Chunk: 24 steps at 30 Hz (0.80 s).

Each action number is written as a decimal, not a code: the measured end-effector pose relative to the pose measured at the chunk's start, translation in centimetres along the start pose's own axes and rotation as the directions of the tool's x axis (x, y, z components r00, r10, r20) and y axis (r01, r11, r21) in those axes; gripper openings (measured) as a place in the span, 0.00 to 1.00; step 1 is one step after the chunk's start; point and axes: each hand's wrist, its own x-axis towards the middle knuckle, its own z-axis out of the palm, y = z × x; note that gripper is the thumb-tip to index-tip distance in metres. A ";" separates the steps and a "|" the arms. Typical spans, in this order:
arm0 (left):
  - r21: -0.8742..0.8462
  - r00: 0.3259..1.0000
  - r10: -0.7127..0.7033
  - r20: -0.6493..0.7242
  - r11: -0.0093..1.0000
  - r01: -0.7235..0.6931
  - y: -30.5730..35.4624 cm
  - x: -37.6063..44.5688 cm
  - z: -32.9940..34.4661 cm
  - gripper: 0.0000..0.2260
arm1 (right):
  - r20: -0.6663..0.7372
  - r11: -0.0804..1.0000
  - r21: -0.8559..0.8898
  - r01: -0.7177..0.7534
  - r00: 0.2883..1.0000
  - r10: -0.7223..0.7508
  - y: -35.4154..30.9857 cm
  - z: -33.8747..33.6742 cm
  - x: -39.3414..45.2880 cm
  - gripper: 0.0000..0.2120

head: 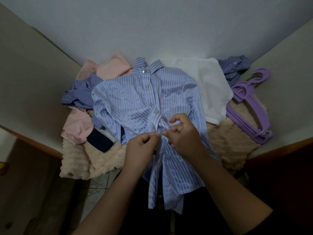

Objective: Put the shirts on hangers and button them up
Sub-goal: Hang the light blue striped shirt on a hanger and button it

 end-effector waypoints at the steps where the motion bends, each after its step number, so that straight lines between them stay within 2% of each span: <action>1: -0.025 1.000 -0.014 -0.002 1.000 0.014 0.1 0.0 0.0 0.09 | -0.002 1.000 -0.014 0.018 1.000 -0.018 0.1 0.0 -0.1 0.16; 4: -0.190 0.994 -0.106 0.014 0.976 0.107 0.1 0.2 0.1 0.12 | 0.001 0.999 -0.035 0.039 0.999 -0.039 0.4 0.1 0.0 0.16; 6: -0.225 0.993 -0.111 0.047 0.967 0.119 0.1 0.4 0.1 0.11 | -0.012 0.994 -0.082 0.069 0.997 -0.071 0.6 0.2 -0.1 0.17; 8: -0.176 0.995 -0.075 0.061 0.981 0.085 0.1 0.6 0.0 0.08 | -0.026 0.975 -0.177 0.135 0.989 -0.142 0.7 0.3 -0.3 0.14; 10: -0.137 0.998 -0.042 0.048 0.989 0.048 0.2 0.6 0.0 0.06 | -0.013 0.939 -0.269 0.214 0.974 -0.226 0.6 0.3 -0.7 0.08; 12: -0.105 0.999 -0.025 0.033 0.994 0.028 0.2 0.6 0.1 0.04 | -0.003 0.910 -0.307 0.279 0.956 -0.294 0.3 0.4 -1.0 0.06; 18: 0.015 0.999 0.019 -0.030 1.000 -0.018 0.0 0.7 0.2 0.02 | 0.045 0.919 -0.301 0.254 0.967 -0.252 -0.6 0.4 -1.3 0.07; 24: 0.061 0.994 0.062 -0.088 0.997 -0.056 -0.2 0.6 0.3 0.04 | 0.147 0.898 -0.260 0.354 0.934 -0.326 -1.0 0.1 -1.3 0.08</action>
